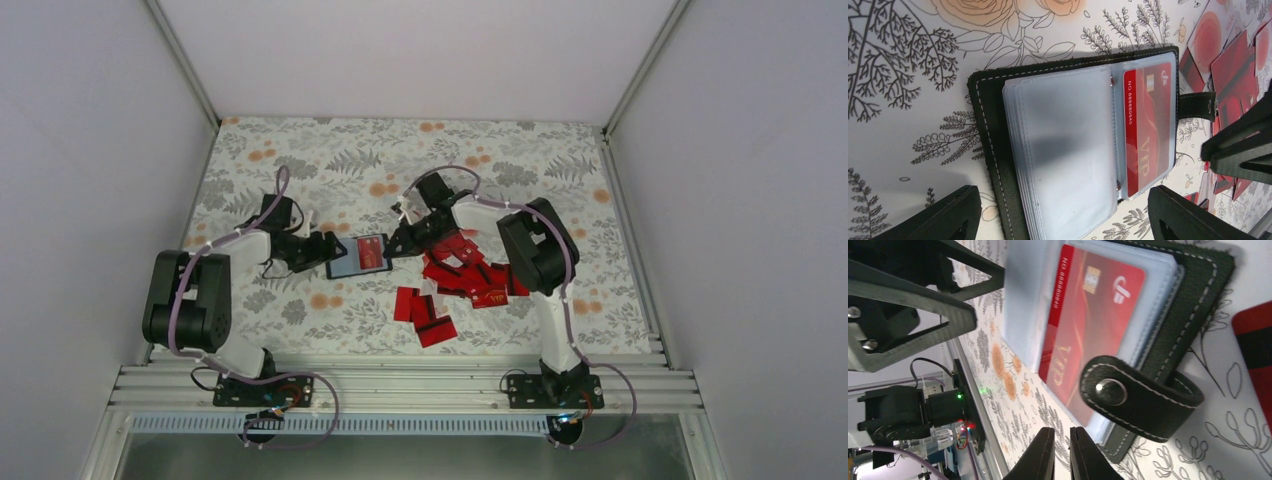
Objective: Put the credit cards into the card holder
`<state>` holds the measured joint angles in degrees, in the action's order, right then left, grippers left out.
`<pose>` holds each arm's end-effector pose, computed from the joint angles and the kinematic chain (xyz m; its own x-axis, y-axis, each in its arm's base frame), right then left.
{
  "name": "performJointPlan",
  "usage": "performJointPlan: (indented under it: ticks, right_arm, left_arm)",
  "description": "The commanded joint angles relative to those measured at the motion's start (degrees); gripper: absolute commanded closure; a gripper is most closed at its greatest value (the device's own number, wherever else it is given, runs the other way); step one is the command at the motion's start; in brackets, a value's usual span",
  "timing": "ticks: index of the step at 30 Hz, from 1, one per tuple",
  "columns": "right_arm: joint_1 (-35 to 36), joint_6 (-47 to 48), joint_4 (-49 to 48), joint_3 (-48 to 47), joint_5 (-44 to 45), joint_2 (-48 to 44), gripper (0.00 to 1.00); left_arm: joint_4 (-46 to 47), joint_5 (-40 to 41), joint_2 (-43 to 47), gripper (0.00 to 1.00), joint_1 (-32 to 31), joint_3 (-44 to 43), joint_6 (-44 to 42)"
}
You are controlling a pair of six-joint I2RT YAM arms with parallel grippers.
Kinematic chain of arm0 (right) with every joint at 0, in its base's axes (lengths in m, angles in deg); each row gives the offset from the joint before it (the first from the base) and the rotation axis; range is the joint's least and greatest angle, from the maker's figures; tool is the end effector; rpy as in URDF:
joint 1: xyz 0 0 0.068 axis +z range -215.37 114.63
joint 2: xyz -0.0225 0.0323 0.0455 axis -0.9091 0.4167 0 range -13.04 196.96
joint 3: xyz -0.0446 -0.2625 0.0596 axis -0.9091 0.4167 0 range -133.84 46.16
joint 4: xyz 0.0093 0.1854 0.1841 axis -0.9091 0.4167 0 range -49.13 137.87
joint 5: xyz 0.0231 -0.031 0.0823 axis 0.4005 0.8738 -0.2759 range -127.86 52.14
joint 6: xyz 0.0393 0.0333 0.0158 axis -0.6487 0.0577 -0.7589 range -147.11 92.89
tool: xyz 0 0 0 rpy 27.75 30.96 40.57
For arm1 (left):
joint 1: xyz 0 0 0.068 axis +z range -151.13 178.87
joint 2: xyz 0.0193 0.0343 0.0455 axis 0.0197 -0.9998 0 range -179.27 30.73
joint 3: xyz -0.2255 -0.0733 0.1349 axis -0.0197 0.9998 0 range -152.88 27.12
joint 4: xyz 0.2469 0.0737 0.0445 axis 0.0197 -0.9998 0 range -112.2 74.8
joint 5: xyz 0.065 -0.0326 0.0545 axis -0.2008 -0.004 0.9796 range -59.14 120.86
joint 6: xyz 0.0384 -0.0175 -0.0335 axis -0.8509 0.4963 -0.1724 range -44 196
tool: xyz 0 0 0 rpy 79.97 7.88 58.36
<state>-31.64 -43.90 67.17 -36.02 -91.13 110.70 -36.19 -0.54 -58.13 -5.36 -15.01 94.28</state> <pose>0.3382 0.2601 0.1272 -0.9060 -0.3973 -0.1463 -0.3358 0.4641 0.8197 0.2639 -0.0381 0.1436 -0.9578 -0.1976 -0.2086 -0.0427 0.8159 -0.5766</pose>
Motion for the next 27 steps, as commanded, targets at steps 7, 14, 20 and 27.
performJointPlan:
  ticks: [7,14,20,27]
  right_arm:
    - [0.8,-0.8,-0.8,0.8,7.2,3.4,0.95]
    - [0.8,-0.3,1.0,1.3,11.4,5.4,0.96]
    - [0.8,-0.1,1.9,0.5,12.2,6.1,0.96]
    - [0.8,-0.3,2.2,0.1,12.8,6.7,0.96]
  left_arm:
    - [1.4,-1.2,-3.3,0.17,0.4,-0.4,-2.6]
    - [3.1,-3.8,-3.3,0.17,0.3,0.7,-2.5]
    - [2.9,-7.1,-1.5,0.18,0.4,0.2,-2.0]
    - [0.6,-8.7,2.0,0.19,0.3,-1.4,-1.3]
